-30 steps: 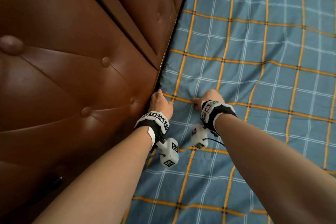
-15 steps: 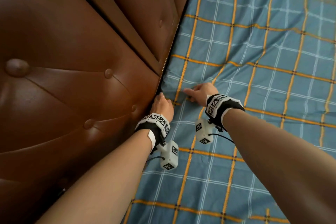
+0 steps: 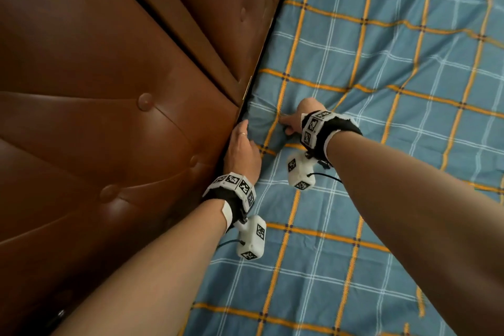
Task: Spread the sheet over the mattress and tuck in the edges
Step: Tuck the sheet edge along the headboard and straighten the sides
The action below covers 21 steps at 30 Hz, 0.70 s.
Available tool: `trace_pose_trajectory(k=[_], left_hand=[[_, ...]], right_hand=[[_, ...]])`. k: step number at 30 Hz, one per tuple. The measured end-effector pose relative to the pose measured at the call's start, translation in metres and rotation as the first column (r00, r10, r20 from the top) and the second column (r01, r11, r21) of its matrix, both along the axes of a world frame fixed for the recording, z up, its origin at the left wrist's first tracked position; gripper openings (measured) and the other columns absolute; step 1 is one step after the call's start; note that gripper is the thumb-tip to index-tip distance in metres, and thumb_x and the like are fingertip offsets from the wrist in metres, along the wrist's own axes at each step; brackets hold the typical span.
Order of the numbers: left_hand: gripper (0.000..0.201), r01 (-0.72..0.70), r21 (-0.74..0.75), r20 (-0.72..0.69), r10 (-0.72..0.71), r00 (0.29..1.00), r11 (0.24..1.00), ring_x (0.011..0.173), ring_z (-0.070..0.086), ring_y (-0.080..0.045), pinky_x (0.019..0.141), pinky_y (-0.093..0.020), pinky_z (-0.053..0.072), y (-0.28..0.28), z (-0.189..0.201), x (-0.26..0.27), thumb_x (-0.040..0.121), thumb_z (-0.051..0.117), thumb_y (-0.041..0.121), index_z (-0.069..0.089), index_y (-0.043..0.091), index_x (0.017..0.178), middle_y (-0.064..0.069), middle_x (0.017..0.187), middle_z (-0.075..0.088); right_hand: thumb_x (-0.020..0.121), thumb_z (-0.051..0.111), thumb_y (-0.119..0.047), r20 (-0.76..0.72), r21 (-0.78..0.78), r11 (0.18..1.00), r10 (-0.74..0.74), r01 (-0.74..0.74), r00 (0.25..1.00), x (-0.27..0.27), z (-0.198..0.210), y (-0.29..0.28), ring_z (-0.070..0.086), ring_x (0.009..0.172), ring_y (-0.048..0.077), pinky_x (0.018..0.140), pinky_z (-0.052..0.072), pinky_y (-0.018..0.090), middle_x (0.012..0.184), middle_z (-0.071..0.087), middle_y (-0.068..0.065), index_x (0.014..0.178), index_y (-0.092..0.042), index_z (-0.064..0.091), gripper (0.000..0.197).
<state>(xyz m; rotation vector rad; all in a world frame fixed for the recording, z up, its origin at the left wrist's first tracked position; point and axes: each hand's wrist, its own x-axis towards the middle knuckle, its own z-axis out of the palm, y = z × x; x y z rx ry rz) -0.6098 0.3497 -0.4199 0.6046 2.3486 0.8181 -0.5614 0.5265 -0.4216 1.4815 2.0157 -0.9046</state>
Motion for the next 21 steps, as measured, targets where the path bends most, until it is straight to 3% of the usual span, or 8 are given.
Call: trace_pose_trajectory(k=[2,5,8,10,14,18,21], left_hand=[[0.05,-0.001,0.064,-0.018,0.002,1.0,0.998,0.138,0.037,-0.016,0.104,-0.014,0.026,0.0,0.005,0.0,0.098,0.039,0.003,0.036,0.015,0.146,-0.001,0.152,0.036],[0.046,0.003,0.16,-0.058,0.006,0.998,0.987,0.133,0.042,-0.013,0.102,-0.012,0.029,0.0,0.015,-0.001,0.096,0.04,0.002,0.045,0.013,0.14,0.0,0.146,0.042],[0.044,0.046,0.212,-0.112,-0.022,0.993,0.976,0.132,0.042,-0.014,0.107,-0.017,0.031,0.007,0.021,-0.003,0.095,0.04,0.002,0.048,0.01,0.138,-0.001,0.144,0.044],[0.045,0.066,0.154,-0.1,-0.05,0.994,0.986,0.135,0.038,-0.017,0.112,-0.023,0.03,0.012,0.019,-0.003,0.097,0.039,0.005,0.045,0.009,0.141,-0.004,0.147,0.041],[0.056,0.083,-0.077,0.145,-0.071,0.987,0.994,0.147,0.016,-0.024,0.12,-0.034,0.017,0.02,0.008,0.001,0.101,0.035,0.019,0.017,0.004,0.152,-0.01,0.161,0.014],[0.067,0.088,-0.198,0.218,-0.044,0.975,0.976,0.148,0.013,-0.026,0.12,-0.037,0.016,0.021,-0.004,-0.003,0.101,0.039,0.027,0.002,0.007,0.154,-0.01,0.162,0.005],[0.073,0.107,-0.192,0.282,-0.049,0.958,0.976,0.148,0.012,-0.027,0.12,-0.038,0.015,0.017,-0.014,-0.002,0.1,0.042,0.029,-0.003,0.009,0.154,-0.01,0.162,0.003]], right_hand=[[0.081,0.073,-0.034,-0.038,-0.007,1.0,-0.005,0.005,0.999,-0.008,-0.001,0.001,0.069,0.076,0.021,0.067,0.057,0.031,0.082,0.074,0.005,0.08,-0.01,0.069,0.025],[0.087,0.064,-0.036,-0.275,0.029,0.999,-0.016,0.025,0.961,-0.025,0.006,-0.005,0.062,0.063,0.015,0.059,0.045,0.026,0.066,0.067,-0.001,0.065,-0.018,0.063,0.028],[0.093,0.057,-0.041,-0.355,0.018,1.0,0.013,-0.008,0.935,-0.035,0.015,-0.006,0.059,0.061,0.01,0.062,0.043,0.025,0.064,0.065,-0.005,0.077,-0.016,0.071,0.034],[0.093,0.053,-0.048,-0.338,0.095,0.995,0.037,-0.005,0.94,-0.034,0.017,-0.001,0.061,0.071,0.018,0.067,0.046,0.028,0.074,0.067,0.002,0.084,-0.014,0.071,0.039],[0.086,0.058,-0.049,-0.38,0.317,0.945,0.052,0.077,0.924,-0.029,0.014,0.017,0.062,0.084,0.023,0.073,0.049,0.032,0.09,0.068,0.001,0.095,-0.021,0.064,0.03],[0.087,0.051,-0.059,-0.179,0.237,0.971,0.078,-0.034,0.981,-0.048,0.014,0.023,0.064,0.073,0.031,0.058,0.044,0.03,0.074,0.063,0.008,0.077,-0.01,0.061,0.051],[0.082,0.057,-0.064,-0.057,0.21,0.974,0.093,-0.079,0.994,-0.059,0.01,0.029,0.058,0.059,0.024,0.051,0.044,0.029,0.065,0.058,0.006,0.068,-0.011,0.054,0.055]])
